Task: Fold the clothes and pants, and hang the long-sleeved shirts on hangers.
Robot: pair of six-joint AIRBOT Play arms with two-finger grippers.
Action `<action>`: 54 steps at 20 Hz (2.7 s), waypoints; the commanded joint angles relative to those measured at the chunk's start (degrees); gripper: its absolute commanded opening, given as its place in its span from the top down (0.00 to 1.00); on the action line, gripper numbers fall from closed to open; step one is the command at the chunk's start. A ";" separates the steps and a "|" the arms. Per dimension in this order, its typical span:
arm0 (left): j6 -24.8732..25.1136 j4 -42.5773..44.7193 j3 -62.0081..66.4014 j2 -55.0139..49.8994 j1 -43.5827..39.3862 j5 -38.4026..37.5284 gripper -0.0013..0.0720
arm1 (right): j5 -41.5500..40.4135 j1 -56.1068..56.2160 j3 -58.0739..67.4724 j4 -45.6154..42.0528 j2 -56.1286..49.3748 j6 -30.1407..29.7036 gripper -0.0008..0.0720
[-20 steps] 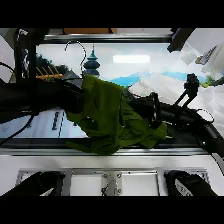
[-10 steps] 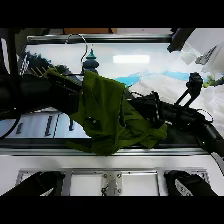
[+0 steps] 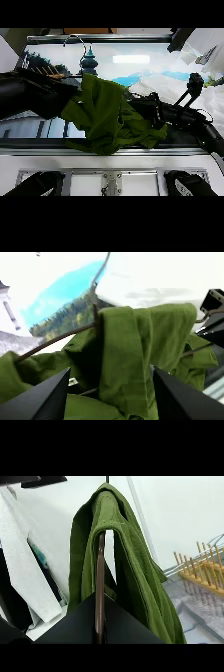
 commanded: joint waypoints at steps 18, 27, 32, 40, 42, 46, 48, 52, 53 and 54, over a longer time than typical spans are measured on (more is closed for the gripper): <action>1.01 6.10 -0.04 -1.81 0.04 -3.30 0.96 | -12.72 -31.95 16.81 3.41 4.52 5.44 0.98; 4.44 6.27 -0.04 -6.45 0.07 -3.21 0.96 | -27.52 -59.28 27.80 -4.39 6.19 9.70 0.98; 4.59 6.32 -0.07 -7.50 0.07 -1.92 0.96 | -44.48 -64.06 33.66 -10.32 6.08 9.70 0.98; 4.85 7.13 -0.07 -7.89 5.01 -0.55 0.96 | -58.29 -64.30 44.41 -20.61 1.36 9.73 0.98; 4.85 6.97 -0.07 -8.66 7.56 0.46 0.96 | -59.65 -64.30 45.94 -20.92 0.66 9.70 0.98; 4.90 4.37 -0.07 -11.43 11.50 5.46 0.96 | -62.90 -64.30 46.36 -21.11 0.72 9.66 0.98; 4.92 0.61 -0.07 -12.63 13.86 7.21 0.96 | -63.12 -64.30 46.36 -21.11 0.70 9.64 0.98; 5.97 -3.34 -0.07 -13.44 16.52 7.98 0.96 | -63.98 -64.30 46.36 -23.56 0.66 7.91 0.98; 5.99 -3.28 -0.07 -13.44 16.55 8.09 0.96 | -64.98 -64.30 46.36 -24.55 0.55 7.96 0.98; 6.62 -3.32 -0.07 -13.44 16.52 8.17 0.96 | -65.92 -64.30 46.38 -24.55 0.22 7.96 0.98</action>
